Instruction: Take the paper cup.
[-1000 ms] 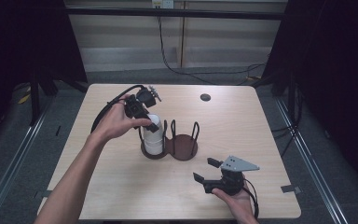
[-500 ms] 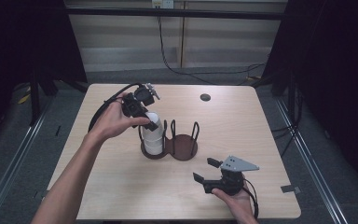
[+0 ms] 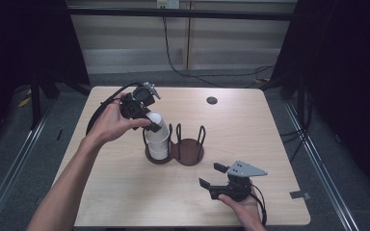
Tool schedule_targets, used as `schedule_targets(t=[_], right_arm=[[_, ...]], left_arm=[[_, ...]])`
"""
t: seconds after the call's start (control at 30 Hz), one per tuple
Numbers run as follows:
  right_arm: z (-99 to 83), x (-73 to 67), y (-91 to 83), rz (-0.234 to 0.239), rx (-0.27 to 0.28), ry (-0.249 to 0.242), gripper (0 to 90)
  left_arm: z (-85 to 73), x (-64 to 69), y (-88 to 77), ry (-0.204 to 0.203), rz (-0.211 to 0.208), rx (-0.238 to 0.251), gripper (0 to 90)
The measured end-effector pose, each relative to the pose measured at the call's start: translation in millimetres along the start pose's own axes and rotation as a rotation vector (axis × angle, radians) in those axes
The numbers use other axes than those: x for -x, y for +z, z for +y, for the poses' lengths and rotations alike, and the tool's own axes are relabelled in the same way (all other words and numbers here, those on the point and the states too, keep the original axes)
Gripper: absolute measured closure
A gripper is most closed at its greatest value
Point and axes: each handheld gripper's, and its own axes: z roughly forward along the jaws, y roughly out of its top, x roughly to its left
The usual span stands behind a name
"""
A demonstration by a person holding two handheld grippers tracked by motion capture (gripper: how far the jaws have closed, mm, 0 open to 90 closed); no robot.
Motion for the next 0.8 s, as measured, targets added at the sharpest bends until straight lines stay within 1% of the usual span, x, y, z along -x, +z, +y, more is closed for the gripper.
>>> schedule_targets(t=[0.03,0.07,0.1,0.13,0.17,0.2,0.23,0.33,0.4,0.47,0.5,0.57,0.6,0.63,0.67,0.7,0.8], right_arm=[[0.0,0.0,0.0,0.000,0.000,0.000,20.9],[0.0,-0.1,0.1,0.000,0.000,0.000,20.9],[0.0,-0.1,0.1,0.000,0.000,0.000,20.9],[0.0,-0.3,0.1,0.000,-0.001,0.002,20.9],[-0.1,-0.2,0.3,0.001,-0.001,0.004,20.9],[-0.1,-0.1,0.5,0.000,-0.001,0.003,20.9],[-0.1,-0.1,0.5,0.000,-0.001,0.003,20.9],[-0.1,-0.3,0.9,0.000,0.000,0.004,20.8],[-0.1,-0.2,0.9,-0.002,-0.001,0.004,20.8],[-0.2,0.1,1.1,-0.002,0.000,0.005,20.8],[-0.2,0.1,1.1,-0.002,0.000,0.005,20.8],[-0.2,0.1,1.2,-0.001,0.000,0.006,20.8],[0.0,-0.1,0.9,-0.002,0.000,0.006,20.7],[0.0,0.0,0.7,-0.002,0.001,0.004,20.7],[0.0,0.1,0.5,-0.003,0.001,0.005,20.7],[-0.1,0.5,0.4,0.000,0.002,0.005,20.6],[0.2,0.8,0.2,-0.002,0.008,0.006,20.1]], left_arm=[[0.0,0.0,0.0,0.000,0.000,0.000,36.6],[0.0,0.4,-2.5,0.023,0.008,-0.001,36.6],[0.0,0.4,-2.5,0.023,0.008,-0.001,36.6],[-0.1,1.8,-3.4,0.011,0.009,0.005,36.6],[-0.5,1.2,-6.3,0.015,0.003,0.020,36.6],[-0.5,1.2,-6.3,0.015,0.003,0.020,36.6],[-0.8,1.5,-7.2,0.004,-0.003,0.030,36.6],[-2.4,0.6,-10.8,0.017,0.002,0.040,36.6],[-2.9,0.7,-12.0,0.019,0.000,0.046,36.7],[-4.2,1.0,-14.5,0.015,-0.002,0.073,36.7],[-4.4,0.7,-15.9,0.018,-0.007,0.071,36.7],[-5.3,1.9,-17.2,0.009,-0.004,0.080,36.7],[-6.0,3.0,-18.6,0.012,-0.002,0.092,36.7],[-6.4,3.1,-19.3,0.024,-0.002,0.091,36.8],[-6.7,4.4,-19.5,0.022,0.001,0.100,36.8],[-7.0,4.8,-20.3,0.032,0.001,0.098,36.8],[-8.6,7.0,-21.4,0.027,-0.003,0.122,36.8]])
